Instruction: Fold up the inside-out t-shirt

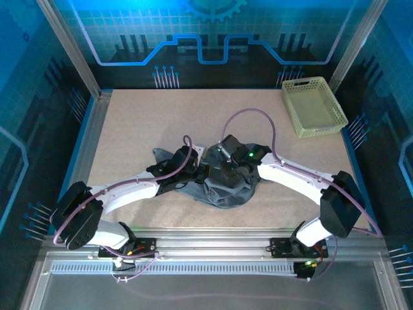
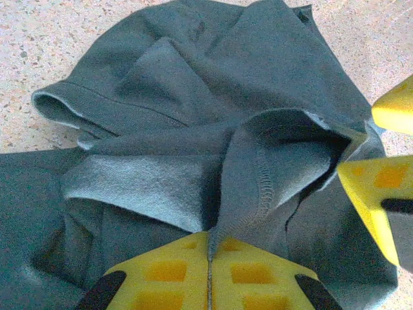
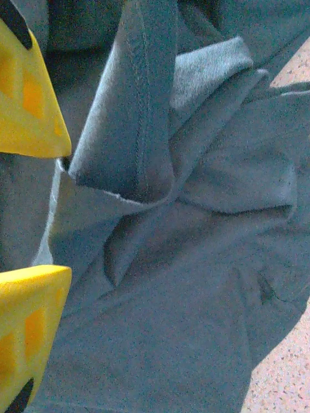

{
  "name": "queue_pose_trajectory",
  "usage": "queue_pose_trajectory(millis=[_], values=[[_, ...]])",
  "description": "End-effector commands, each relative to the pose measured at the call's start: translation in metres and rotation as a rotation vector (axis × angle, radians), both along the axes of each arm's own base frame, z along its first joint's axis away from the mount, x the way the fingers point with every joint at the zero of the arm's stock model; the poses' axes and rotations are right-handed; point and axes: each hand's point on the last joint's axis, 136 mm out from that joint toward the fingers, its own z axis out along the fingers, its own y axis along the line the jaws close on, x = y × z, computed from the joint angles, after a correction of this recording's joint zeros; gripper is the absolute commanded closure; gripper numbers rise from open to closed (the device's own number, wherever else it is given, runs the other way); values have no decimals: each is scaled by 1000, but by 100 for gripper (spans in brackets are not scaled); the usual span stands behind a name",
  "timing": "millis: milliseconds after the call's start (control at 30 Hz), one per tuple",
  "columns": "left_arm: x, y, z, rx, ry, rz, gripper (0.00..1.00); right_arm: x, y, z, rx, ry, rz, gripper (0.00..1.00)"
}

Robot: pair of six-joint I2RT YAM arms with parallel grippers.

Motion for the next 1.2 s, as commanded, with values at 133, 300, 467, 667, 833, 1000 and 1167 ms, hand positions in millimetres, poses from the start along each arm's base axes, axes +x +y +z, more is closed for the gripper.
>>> queue_pose_trajectory(millis=[133,300,467,667,833,1000,1167], values=[[-3,-2,2,-33,7,-3,90,14,3,5,7,-31,-6,68],[-4,-2,0,-34,12,-4,90,18,1,5,14,-36,-15,84],[-6,-1,-2,-37,15,-2,90,21,-1,7,21,-41,-20,97],[-6,4,-3,-20,10,12,88,20,-19,22,16,-91,-66,100],[-5,7,-4,-5,5,25,77,18,-44,47,39,-166,-133,100],[-2,22,1,22,-14,78,61,13,-74,73,69,-243,-221,100],[1,54,22,-3,-58,178,33,6,-116,87,91,-302,-355,100]])
